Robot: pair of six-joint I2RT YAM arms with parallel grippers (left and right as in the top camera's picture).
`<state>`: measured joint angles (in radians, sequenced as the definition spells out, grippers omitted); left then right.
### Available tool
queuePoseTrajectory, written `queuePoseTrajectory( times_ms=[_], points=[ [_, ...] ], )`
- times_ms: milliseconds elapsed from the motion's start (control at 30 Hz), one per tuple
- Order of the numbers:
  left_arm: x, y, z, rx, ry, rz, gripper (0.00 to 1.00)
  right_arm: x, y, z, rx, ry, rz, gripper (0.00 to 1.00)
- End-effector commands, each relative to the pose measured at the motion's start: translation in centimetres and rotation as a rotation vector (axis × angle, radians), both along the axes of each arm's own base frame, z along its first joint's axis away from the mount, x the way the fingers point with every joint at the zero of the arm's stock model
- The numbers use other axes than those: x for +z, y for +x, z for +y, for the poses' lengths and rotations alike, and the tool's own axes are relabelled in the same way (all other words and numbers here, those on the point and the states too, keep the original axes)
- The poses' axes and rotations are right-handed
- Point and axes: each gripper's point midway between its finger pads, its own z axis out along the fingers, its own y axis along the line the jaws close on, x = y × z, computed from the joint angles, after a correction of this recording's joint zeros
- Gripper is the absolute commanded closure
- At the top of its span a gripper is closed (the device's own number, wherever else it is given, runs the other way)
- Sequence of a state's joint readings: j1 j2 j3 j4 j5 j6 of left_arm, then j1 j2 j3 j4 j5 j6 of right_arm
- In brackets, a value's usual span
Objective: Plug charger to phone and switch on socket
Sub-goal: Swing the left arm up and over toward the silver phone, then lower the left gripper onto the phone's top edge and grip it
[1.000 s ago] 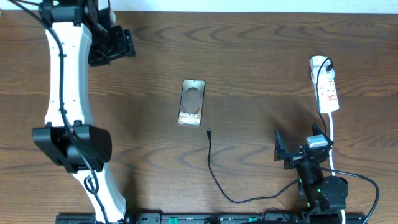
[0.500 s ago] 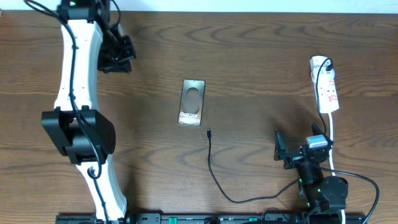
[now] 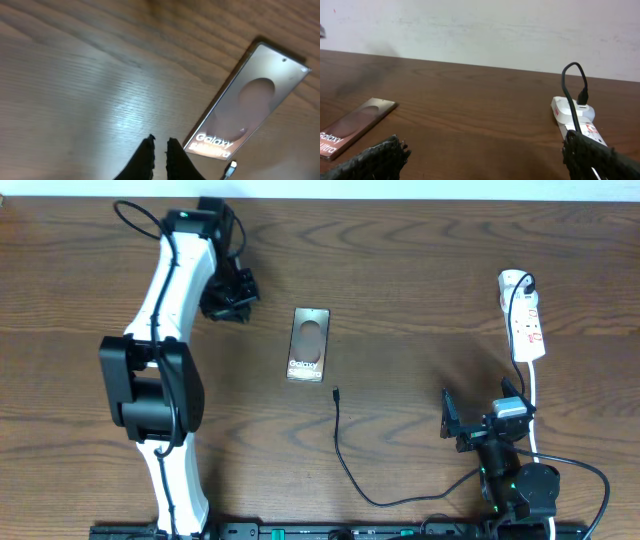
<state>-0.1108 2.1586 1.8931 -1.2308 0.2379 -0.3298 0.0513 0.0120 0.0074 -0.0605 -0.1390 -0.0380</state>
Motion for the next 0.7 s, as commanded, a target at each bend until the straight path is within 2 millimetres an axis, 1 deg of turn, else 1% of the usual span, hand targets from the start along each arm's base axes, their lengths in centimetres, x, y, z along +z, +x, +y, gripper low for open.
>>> queuePoseTrajectory(
  times_ms=[0, 233, 400, 533, 667],
  points=[
    [-2.6, -1.2, -1.6, -0.001, 0.028, 0.049, 0.88, -0.1, 0.0, 0.0, 0.002, -0.011, -0.002, 0.01],
    [-5.5, -2.3, -3.6, -0.087, 0.104, 0.033, 0.87, -0.1, 0.0, 0.0, 0.002, -0.011, -0.002, 0.01],
    [-7.2, -3.0, -4.2, -0.131, 0.154, 0.02, 0.87, -0.1, 0.0, 0.0, 0.002, -0.011, -0.002, 0.01],
    [-8.2, -3.6, -5.0, -0.155, 0.154, 0.019, 0.87, -0.1, 0.0, 0.0, 0.002, -0.011, -0.002, 0.01],
    [-8.9, -4.4, -5.7, -0.177, 0.155, 0.027, 0.83, -0.1, 0.0, 0.0, 0.002, -0.011, -0.002, 0.01]
  ],
)
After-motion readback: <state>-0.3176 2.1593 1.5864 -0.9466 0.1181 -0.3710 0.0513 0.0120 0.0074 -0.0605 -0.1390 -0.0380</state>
